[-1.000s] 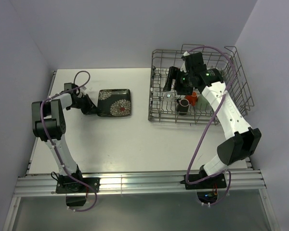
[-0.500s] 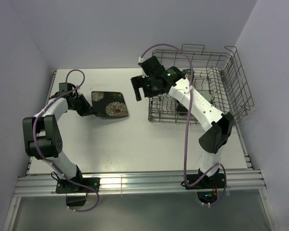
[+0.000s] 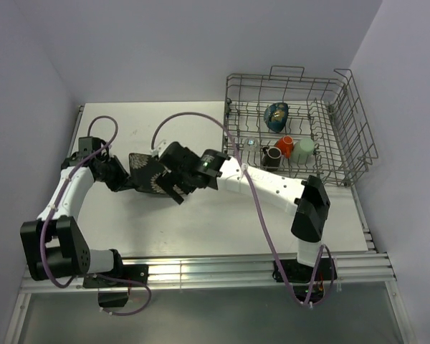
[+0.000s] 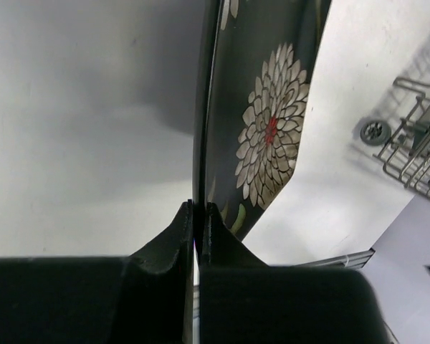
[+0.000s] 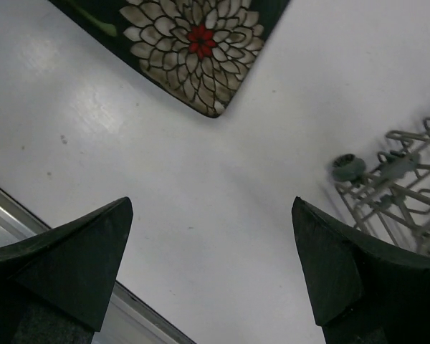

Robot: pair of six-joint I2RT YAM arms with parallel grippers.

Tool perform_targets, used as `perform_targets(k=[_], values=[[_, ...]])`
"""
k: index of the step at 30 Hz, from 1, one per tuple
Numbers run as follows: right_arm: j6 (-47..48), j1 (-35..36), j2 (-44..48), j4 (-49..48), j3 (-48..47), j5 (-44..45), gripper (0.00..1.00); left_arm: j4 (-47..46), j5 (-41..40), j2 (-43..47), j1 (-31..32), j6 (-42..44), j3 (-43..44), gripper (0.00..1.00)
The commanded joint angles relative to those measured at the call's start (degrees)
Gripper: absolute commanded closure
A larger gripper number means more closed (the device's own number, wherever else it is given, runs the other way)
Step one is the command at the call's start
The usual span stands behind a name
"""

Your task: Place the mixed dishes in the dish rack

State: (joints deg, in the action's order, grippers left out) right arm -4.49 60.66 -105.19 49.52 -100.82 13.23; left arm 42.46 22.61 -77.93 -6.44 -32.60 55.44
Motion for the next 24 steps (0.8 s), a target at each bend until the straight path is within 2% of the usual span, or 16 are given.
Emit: perform_targets(k=[1, 6, 10, 15, 19, 24], values=[[2.9, 2.7, 5.0, -8.8, 4.2, -0.6, 0.0, 0.0, 4.7, 6.5, 0.1, -0.7, -0.2, 1.0], [5.7, 6.7, 7.3, -16.5, 11.6, 0.4, 0.0, 0.8, 6.3, 9.4, 0.1, 0.1, -3.4, 1.0], [7.6, 9.7, 8.2, -22.3, 16.9, 1.5, 0.0, -1.7, 11.0, 11.9, 0.1, 0.6, -7.4, 1.0], [8.0, 11.9, 6.1, -25.2, 17.8, -0.5, 0.0, -3.3, 13.8, 13.5, 0.1, 0.0, -8.7, 1.0], [9.1, 13.0, 2.4, -27.0, 18.0, 1.6, 0.0, -3.9, 16.7, 12.8, 0.2, 0.3, -7.7, 1.0], [8.9, 11.9, -3.7, -29.1, 16.8, 1.4, 0.02, -4.8, 19.7, 13.2, 0.6, 0.0, -8.5, 1.0]])
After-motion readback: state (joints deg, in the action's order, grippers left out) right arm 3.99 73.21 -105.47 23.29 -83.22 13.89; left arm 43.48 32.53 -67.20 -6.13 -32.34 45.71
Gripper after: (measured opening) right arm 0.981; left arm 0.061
